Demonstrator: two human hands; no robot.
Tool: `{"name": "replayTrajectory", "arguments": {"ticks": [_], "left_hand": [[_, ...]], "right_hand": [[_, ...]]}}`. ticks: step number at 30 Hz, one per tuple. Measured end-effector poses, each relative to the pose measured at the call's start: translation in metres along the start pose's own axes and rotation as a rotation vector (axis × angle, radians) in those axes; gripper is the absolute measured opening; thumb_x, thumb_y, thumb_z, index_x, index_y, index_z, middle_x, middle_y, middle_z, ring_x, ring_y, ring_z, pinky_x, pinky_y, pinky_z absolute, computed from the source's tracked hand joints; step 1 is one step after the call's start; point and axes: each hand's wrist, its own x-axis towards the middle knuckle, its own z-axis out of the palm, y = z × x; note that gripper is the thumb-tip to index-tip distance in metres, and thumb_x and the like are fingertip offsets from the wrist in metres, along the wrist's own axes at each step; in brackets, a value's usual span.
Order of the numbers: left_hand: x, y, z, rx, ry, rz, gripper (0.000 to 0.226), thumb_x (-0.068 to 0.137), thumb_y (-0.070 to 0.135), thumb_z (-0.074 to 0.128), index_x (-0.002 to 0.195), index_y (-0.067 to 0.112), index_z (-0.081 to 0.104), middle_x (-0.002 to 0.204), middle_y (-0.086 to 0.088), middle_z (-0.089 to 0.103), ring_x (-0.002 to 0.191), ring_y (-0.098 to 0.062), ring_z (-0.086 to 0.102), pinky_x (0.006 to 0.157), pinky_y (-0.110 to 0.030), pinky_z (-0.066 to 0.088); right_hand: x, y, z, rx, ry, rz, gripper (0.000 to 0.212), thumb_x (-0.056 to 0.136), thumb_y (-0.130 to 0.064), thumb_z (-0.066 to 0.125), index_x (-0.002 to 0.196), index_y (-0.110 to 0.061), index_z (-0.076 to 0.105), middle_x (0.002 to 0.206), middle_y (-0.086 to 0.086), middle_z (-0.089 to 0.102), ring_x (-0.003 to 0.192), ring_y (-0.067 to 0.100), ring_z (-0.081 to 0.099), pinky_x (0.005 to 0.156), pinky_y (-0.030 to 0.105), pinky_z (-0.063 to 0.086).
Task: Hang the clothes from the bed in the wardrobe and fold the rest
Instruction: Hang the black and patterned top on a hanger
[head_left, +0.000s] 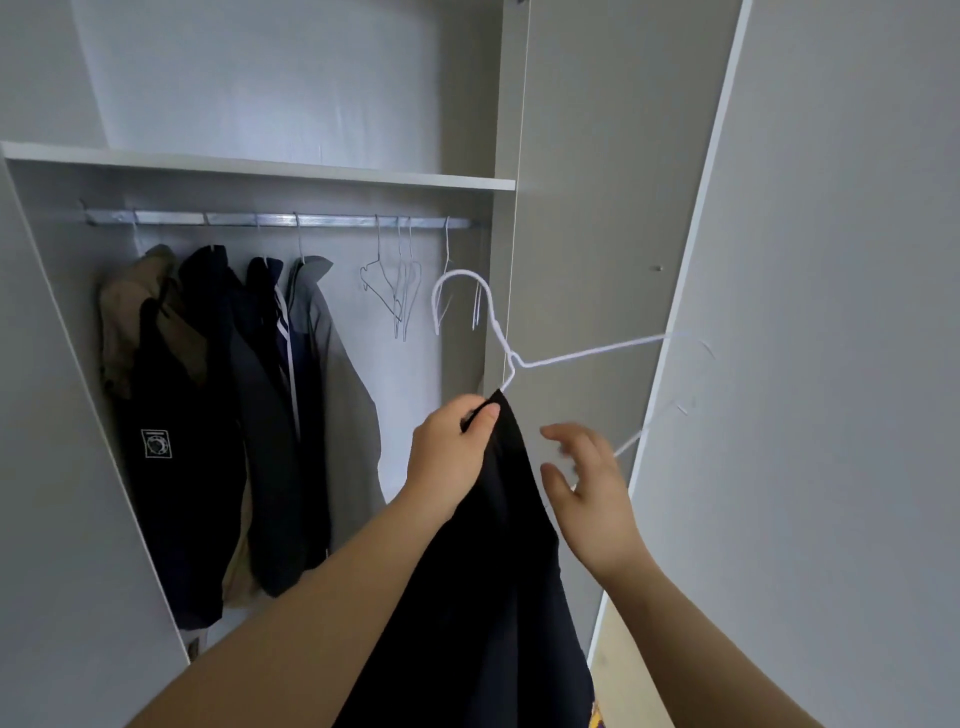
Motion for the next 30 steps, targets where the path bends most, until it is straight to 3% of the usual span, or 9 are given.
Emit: {"name": "replayTrajectory", "arguments": {"ticks": [2,4,9,12,14,19,22,26,30], "left_hand": [[-0.001,0.005,0.003,-0.02,-0.005,0.004,0.023,0.091,0.032,0.053,0.069,0.038,0.056,0.06,0.021,0.057,0.063,-0.002,0.051,0.06,-0.012,0.039],[0.0,0.009,0.002,-0.003,-0.034,0.039,0.023,0.09,0.033,0.054,0.068,0.039,0.056,0.059,0.028,0.055,0.06,0.005,0.051,0.055,-0.006,0.036],[0.01,0.014,-0.005,-0.12,0.038,0.029,0.025,0.089,0.029,0.058,0.066,0.038,0.061,0.061,0.018,0.057,0.061,0.001,0.05,0.063,-0.012,0.04],[0.02,0.022,-0.009,-0.239,0.118,-0.019,0.026,0.089,0.028,0.059,0.066,0.039,0.063,0.063,0.019,0.058,0.064,0.001,0.053,0.069,-0.018,0.043],[0.025,0.025,-0.011,-0.24,0.116,0.01,0.027,0.089,0.028,0.059,0.065,0.041,0.063,0.062,0.024,0.059,0.062,0.007,0.053,0.068,-0.016,0.043],[0.028,0.018,-0.024,-0.211,0.149,0.081,0.026,0.087,0.028,0.061,0.066,0.042,0.065,0.062,0.021,0.06,0.063,0.003,0.052,0.068,-0.015,0.043],[0.028,0.013,-0.032,-0.183,0.148,0.094,0.024,0.088,0.026,0.06,0.068,0.038,0.065,0.06,0.023,0.059,0.06,0.006,0.051,0.061,-0.006,0.04],[0.028,0.009,-0.045,-0.163,0.124,0.086,0.021,0.09,0.022,0.059,0.072,0.031,0.066,0.064,0.012,0.057,0.066,-0.005,0.051,0.069,-0.019,0.042],[0.02,-0.002,-0.06,0.149,0.117,0.296,0.019,0.09,0.032,0.054,0.085,0.019,0.068,0.069,-0.007,0.063,0.066,-0.023,0.059,0.069,-0.039,0.049]], "right_hand": [[-0.004,0.0,0.002,0.221,-0.157,0.178,0.033,0.092,-0.006,0.048,0.106,-0.036,0.049,0.1,-0.008,0.062,0.088,0.014,0.061,0.077,0.018,0.049],[-0.005,0.004,0.003,0.293,-0.219,0.257,0.022,0.091,-0.005,0.05,0.099,-0.024,0.056,0.089,0.002,0.066,0.083,0.02,0.064,0.077,0.027,0.051],[-0.007,0.017,0.001,0.336,-0.325,0.323,0.014,0.09,-0.008,0.055,0.085,0.004,0.062,0.077,0.012,0.058,0.075,0.021,0.056,0.074,0.031,0.045],[-0.011,0.023,0.004,0.326,-0.425,0.382,0.014,0.09,-0.015,0.058,0.093,-0.008,0.07,0.087,0.006,0.07,0.083,0.015,0.067,0.077,0.02,0.05],[-0.011,0.028,0.006,0.303,-0.471,0.408,0.013,0.089,-0.022,0.06,0.093,-0.018,0.071,0.096,0.002,0.072,0.091,0.015,0.068,0.087,0.025,0.053],[-0.007,0.05,0.003,-0.191,-0.635,0.393,0.038,0.086,-0.051,0.055,0.112,-0.026,0.065,0.112,-0.003,0.066,0.112,0.02,0.055,0.109,0.042,0.029],[-0.013,0.065,-0.001,-0.508,-0.713,0.38,0.049,0.085,-0.06,0.049,0.122,-0.029,0.056,0.104,-0.007,0.057,0.114,0.019,0.043,0.096,0.037,0.024],[-0.009,0.068,-0.009,-0.778,-0.525,0.279,0.031,0.081,-0.061,0.046,0.096,-0.036,0.056,0.096,-0.011,0.052,0.108,0.017,0.034,0.081,0.037,0.02],[0.0,0.071,-0.018,-0.862,-0.371,0.296,0.026,0.082,-0.055,0.046,0.099,-0.038,0.054,0.128,-0.014,0.044,0.125,0.025,0.028,0.098,0.046,0.018]]}}
